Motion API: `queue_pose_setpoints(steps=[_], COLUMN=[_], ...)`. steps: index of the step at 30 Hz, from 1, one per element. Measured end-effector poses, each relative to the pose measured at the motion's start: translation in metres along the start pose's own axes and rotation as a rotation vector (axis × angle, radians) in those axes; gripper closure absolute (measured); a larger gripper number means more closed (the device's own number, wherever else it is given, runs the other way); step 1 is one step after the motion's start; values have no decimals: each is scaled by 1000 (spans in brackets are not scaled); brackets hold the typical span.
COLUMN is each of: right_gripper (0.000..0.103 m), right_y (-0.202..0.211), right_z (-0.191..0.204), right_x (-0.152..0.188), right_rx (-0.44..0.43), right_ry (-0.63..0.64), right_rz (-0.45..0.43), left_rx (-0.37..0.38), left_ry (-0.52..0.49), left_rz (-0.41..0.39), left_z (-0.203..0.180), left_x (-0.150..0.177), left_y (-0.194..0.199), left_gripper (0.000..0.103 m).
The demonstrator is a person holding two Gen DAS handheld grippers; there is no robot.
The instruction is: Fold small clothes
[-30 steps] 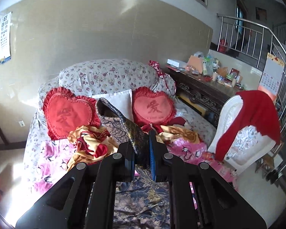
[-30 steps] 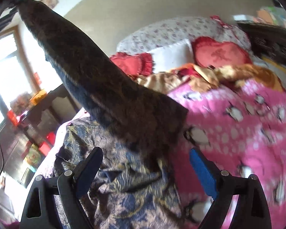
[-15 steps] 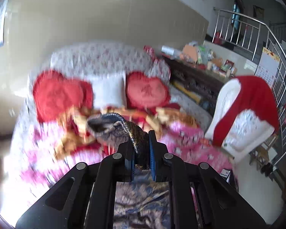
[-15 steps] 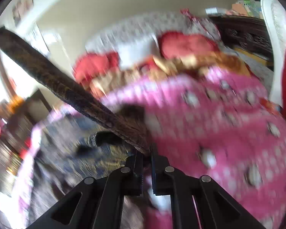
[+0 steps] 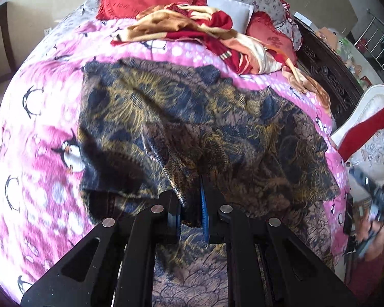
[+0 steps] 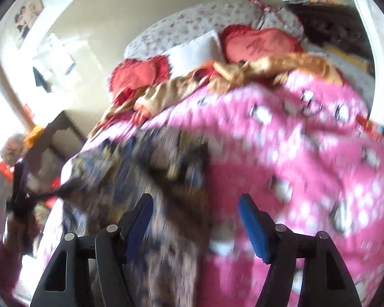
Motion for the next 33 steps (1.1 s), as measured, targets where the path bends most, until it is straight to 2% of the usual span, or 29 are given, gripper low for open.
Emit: queue_pose_setpoints(steps=[3, 6, 7, 8, 10, 13, 16, 19, 22, 24, 26, 28, 30, 32, 33], right_gripper=[36, 37, 50, 74, 95, 96, 96, 96, 96, 94, 88, 84, 72, 50, 49], right_y=[-42, -100, -113, -117, -105, -79, -76, -98, -125, -123, -108, -92, -78, -68, -68], right_z=[15, 24, 24, 25, 31, 33, 33, 30, 13, -1, -13, -15, -10, 0, 7], right_x=[-25, -32, -33, -37, -51, -71, -87, -84, -76, -77, -78, -75, -70, -61, -55], right_rx=[-3, -23, -29, -25, 13, 87, 129, 222, 222, 205, 172, 147, 130, 111, 105], right_ry=[8, -19, -31, -26, 18, 71, 88, 136, 99, 36, -43, -57, -22, 23, 50], right_rz=[57, 199, 227, 210, 108, -48, -112, -99, -28, -12, -28, -40, -34, -43, -45], left_rx=[2, -3, -8, -12, -15, -11, -44, -65, -51, -33, -37, -33, -15, -23, -43], left_ry=[0, -19, -26, -32, -45, -63, -65, -26, 8, 33, -9, -65, -84, -93, -96], left_rz=[-2, -12, -16, -19, -33, -65, -51, 2, 2, -4, -40, -81, -124, -185, -197], left_z=[3, 1, 0, 1, -1, -5, -3, 12, 26, 29, 20, 10, 6, 6, 8], left_x=[0, -1, -2, -2, -7, -14, -14, -7, -5, -7, -10, -11, -13, -16, -16], left_y=[1, 3, 4, 5, 6, 3, -19, -48, -59, -54, -39, -23, -10, 1, 2], left_gripper=[92, 92, 92, 92, 92, 92, 92, 92, 92, 92, 92, 92, 92, 92, 92])
Point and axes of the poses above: each gripper's, at about its wrist camera, not at the fingertips, and y roughly against the way its jaws point, z to its left, x to its underside, the point moved 2 cm from there along -y, roughly the way its jaws point, and after that the axes turned 11 degrees about x, right-handed, at the moved point
